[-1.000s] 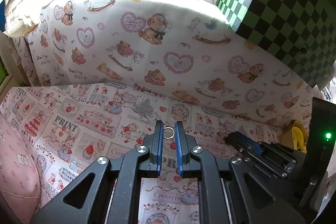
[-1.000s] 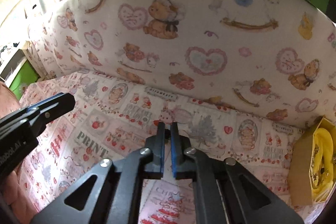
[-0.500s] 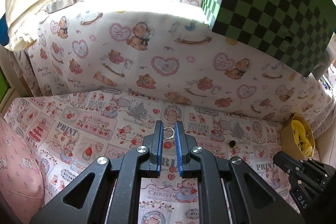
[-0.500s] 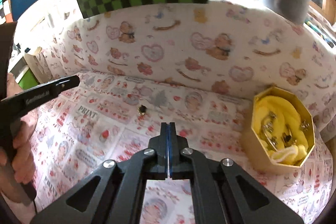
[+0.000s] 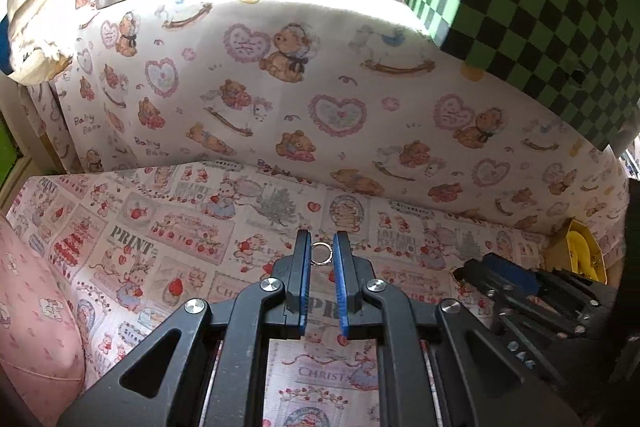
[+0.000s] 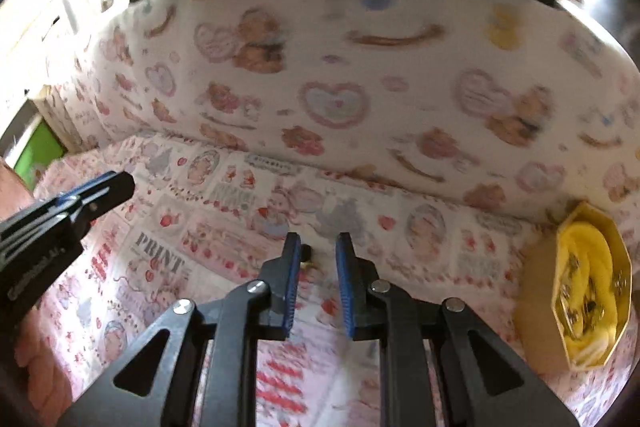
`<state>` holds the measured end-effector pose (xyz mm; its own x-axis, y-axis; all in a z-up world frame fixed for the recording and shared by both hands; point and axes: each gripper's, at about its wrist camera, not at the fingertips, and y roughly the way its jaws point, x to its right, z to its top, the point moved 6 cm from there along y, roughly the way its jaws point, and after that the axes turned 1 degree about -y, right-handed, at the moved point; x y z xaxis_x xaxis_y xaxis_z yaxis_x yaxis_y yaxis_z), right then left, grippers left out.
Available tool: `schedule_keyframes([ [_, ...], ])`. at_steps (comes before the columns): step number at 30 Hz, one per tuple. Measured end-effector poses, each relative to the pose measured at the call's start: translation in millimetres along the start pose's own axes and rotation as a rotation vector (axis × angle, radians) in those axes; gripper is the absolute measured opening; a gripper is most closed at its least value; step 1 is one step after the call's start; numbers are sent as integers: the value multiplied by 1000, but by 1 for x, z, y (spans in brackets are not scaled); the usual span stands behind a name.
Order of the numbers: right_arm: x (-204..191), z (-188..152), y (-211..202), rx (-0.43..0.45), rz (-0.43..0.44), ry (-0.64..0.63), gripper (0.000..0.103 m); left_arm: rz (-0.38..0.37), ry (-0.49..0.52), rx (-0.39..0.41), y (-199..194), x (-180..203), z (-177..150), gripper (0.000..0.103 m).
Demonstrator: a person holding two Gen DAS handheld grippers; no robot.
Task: Organize jewelry
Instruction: 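Grasp a small black earring with the right tool while the left tool holds the ring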
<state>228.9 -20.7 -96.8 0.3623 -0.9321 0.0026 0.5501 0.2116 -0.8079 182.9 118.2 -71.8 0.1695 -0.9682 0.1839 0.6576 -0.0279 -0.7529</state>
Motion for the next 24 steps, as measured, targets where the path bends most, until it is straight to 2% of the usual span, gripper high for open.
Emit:
schedule_keyframes([
  [3,-6,-5,9,-23,-10,-19,7,-5,-10,11,-4,-4,3,10],
  [6,-7,-7,6,22,-44,-36,6,0,-7,22,-7,-6,5,10],
  [8,-5,-9,1,42,-36,-29,6,-2,-1,26,-9,-5,5,10],
  [18,20,-51,-72,133,67,-39,7,-28,84,64,-19,26,-1,10],
  [22,33,-72,-91,170,37,-54,7,-93,111,44,-17,42,-7,10],
  [24,42,-83,-103,208,15,-61,7,-80,130,54,-17,48,-9,10],
])
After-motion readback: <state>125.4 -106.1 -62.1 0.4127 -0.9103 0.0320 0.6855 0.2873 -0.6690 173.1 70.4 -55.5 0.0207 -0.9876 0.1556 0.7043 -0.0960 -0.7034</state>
